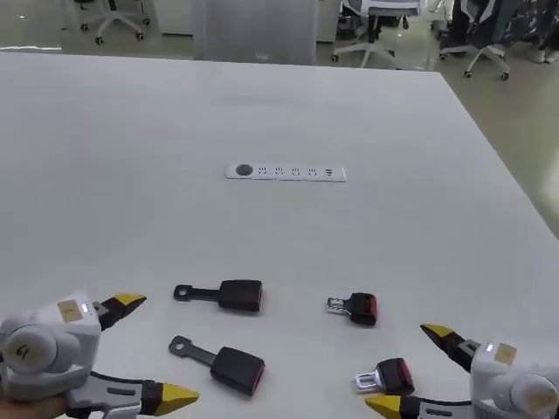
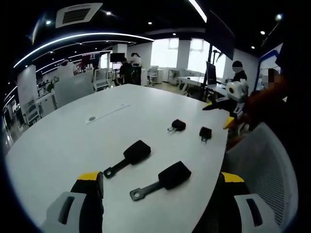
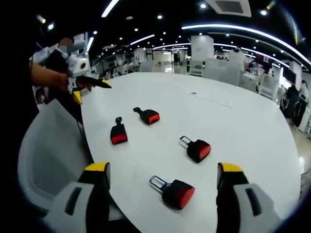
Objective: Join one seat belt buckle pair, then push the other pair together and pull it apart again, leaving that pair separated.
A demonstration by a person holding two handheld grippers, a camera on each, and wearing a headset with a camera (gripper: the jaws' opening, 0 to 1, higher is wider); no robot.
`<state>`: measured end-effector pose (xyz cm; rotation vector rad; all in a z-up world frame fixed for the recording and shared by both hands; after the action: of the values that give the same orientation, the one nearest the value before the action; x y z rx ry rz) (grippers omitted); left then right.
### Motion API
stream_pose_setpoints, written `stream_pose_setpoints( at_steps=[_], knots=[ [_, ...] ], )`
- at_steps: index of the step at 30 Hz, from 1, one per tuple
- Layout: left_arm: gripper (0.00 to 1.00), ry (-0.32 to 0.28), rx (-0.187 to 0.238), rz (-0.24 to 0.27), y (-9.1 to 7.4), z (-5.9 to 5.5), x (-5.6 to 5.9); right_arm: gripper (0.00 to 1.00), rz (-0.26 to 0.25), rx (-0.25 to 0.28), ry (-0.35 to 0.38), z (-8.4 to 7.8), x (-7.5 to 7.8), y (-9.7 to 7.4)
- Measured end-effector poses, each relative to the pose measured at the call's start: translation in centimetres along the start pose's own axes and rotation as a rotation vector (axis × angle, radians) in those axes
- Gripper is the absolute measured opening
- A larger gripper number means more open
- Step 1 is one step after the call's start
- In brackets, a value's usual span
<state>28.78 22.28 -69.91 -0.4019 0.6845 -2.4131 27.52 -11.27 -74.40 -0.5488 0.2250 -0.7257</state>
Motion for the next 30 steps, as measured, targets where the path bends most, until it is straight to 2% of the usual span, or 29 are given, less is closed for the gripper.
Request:
stream_pose_setpoints(
  at_steps=[15, 24, 30],
  knots=[
    [1.0, 0.019, -0.006, -0.011, -0.1, 0.3, 0.6, 0.93, 0.003, -0.003, -0.002, -0.5, -0.3, -0.4],
    [1.0, 0.088, -0.05, -0.043, 0.5, 0.1, 0.8, 0.95, 0.077, -0.063, -0.056, -1.4, -0.4, 0.0],
    [0.97, 0.134, -0.087, -0.078, 1.4, -0.4, 0.7, 0.93, 0.106, -0.102, -0.098, -1.8, 0.1, 0.4]
  ],
)
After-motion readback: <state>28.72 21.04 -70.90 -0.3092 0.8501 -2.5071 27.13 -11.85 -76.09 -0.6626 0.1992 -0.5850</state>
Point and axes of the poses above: the centre of the closed fingertips' face, and the gripper's own axes: y roughly forward along the fingers, x roughly to its right, z roughly out of its top, the point moved 4 cm from there along -y, roughly backward along the fingers, and after that the axes turned 3 degrees about -y, right-handed, at the moved point
